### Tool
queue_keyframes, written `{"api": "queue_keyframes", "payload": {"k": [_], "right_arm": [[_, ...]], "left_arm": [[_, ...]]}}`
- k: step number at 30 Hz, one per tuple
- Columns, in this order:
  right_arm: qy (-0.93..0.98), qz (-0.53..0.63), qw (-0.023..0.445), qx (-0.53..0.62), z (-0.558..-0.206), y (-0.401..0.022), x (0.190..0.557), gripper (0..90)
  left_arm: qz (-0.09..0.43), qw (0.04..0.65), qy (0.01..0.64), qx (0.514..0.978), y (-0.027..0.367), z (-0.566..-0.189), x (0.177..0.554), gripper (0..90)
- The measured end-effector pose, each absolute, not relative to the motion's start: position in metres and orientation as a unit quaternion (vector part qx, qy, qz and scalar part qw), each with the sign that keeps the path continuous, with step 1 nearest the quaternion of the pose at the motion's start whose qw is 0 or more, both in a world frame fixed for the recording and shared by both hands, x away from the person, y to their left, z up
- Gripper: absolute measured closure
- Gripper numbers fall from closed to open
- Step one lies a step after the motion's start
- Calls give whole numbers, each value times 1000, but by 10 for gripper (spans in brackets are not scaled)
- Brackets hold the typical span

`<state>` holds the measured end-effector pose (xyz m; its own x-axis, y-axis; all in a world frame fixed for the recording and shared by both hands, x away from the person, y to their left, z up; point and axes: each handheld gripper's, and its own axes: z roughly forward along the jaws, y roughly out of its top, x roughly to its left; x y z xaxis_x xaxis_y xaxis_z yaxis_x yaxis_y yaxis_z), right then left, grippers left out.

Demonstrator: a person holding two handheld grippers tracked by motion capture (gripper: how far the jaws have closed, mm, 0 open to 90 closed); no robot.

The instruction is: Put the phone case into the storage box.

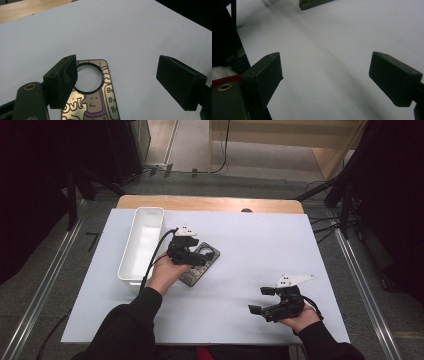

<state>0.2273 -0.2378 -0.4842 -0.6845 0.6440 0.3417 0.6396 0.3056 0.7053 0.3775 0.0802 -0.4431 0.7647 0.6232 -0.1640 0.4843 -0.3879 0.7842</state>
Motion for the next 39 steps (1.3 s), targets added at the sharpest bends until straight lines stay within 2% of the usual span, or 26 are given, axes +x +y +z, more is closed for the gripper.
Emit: {"api": "queue_keyframes", "payload": {"k": [7, 8, 11, 12, 13, 39], "right_arm": [[808, 434, 1, 398, -485, -237, 228, 107], [808, 434, 1, 398, -485, -237, 228, 107], [808, 434, 1, 399, -485, -238, 228, 107], [808, 434, 1, 399, -485, -238, 228, 107], [808, 433, 1, 399, -485, -238, 228, 107], [808, 434, 2, 399, -484, -239, 227, 107]], "left_arm": [[87, 435, 349, 825, 83, -446, 384, 167], [86, 437, 351, 824, 83, -447, 384, 134], [85, 436, 353, 823, 85, -447, 385, 129], [87, 438, 353, 822, 85, -447, 385, 104], [88, 441, 354, 820, 85, -447, 385, 0], [96, 430, 355, 824, 83, -466, 388, 0]]}}
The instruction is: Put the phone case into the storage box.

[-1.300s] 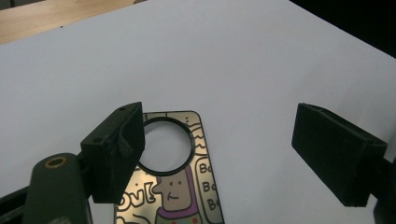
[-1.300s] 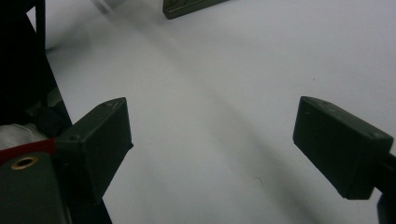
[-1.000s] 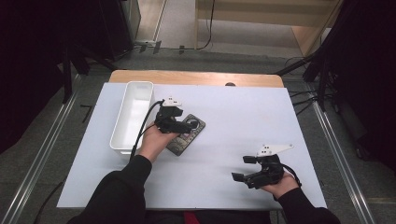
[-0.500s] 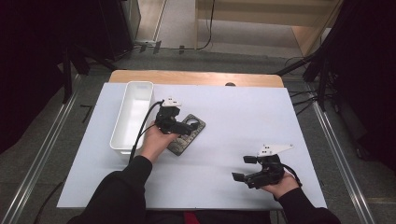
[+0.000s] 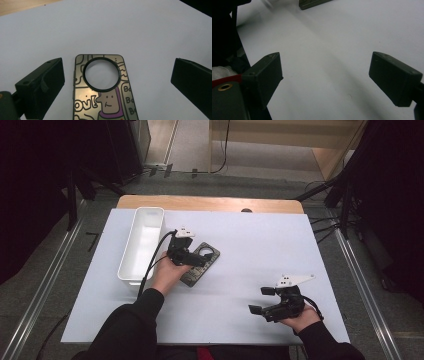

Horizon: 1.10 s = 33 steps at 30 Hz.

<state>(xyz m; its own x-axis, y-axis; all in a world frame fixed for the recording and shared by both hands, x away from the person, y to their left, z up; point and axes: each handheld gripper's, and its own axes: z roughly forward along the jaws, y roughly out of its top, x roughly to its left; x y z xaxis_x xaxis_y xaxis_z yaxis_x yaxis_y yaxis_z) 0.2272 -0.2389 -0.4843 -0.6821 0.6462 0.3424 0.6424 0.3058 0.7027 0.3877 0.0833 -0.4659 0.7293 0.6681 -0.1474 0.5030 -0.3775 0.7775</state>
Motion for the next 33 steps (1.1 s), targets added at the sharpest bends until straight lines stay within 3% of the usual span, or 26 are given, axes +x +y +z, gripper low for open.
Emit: {"api": "queue_keyframes", "payload": {"k": [33], "right_arm": [[807, 434, 2, 400, -484, -240, 227, 107]], "left_arm": [[99, 398, 363, 837, 84, -494, 388, 0]]}}
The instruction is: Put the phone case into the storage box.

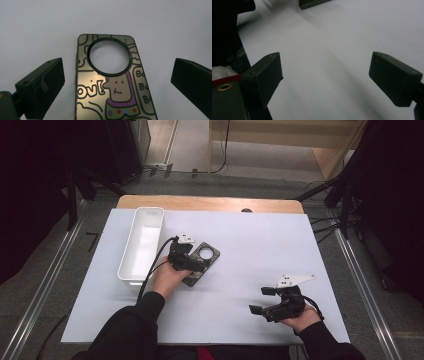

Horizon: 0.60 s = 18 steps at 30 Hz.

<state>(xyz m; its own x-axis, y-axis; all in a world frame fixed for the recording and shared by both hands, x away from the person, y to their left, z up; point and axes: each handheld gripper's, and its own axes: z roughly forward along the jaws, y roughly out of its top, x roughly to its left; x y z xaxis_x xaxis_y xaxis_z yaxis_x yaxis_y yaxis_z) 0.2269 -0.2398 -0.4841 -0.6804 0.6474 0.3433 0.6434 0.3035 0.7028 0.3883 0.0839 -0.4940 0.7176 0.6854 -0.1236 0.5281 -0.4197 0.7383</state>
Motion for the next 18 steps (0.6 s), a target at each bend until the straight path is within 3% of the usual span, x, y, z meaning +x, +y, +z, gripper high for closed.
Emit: {"api": "queue_keyframes", "payload": {"k": [18], "right_arm": [[806, 435, 1, 401, -484, -240, 227, 107]], "left_arm": [[97, 376, 363, 847, 82, -511, 384, 0]]}}
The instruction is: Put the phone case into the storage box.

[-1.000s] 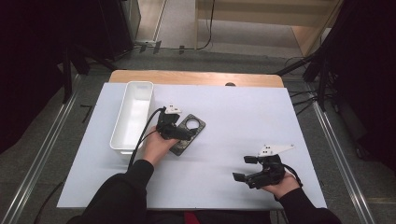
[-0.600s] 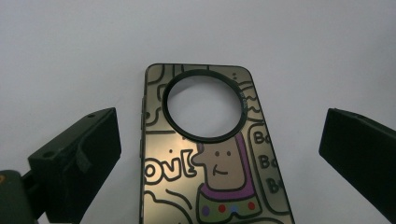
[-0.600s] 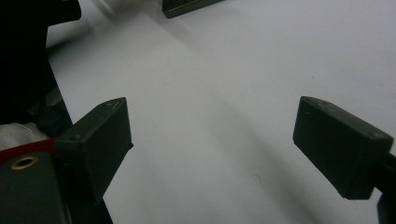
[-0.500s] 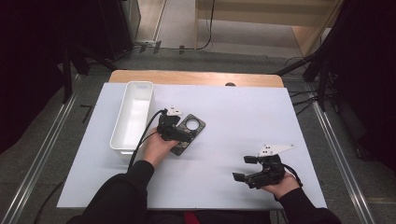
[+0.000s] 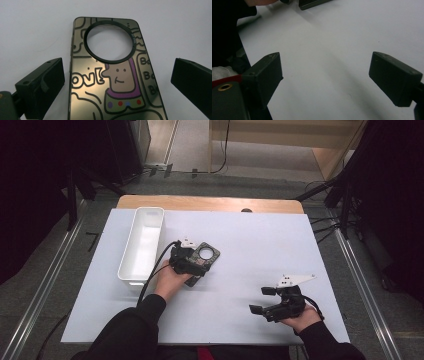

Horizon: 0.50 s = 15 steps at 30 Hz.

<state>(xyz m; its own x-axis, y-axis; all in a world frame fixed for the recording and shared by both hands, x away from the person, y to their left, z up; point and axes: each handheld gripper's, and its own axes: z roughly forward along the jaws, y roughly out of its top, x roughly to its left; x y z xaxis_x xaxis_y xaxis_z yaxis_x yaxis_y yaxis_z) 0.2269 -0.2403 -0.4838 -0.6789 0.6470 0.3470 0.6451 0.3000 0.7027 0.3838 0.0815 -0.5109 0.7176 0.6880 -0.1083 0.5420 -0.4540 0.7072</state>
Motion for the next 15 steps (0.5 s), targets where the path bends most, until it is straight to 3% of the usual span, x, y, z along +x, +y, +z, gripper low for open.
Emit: {"api": "queue_keyframes", "payload": {"k": [15], "right_arm": [[806, 436, 2, 400, -484, -241, 228, 107]], "left_arm": [[138, 342, 357, 858, 76, -515, 379, 0]]}}
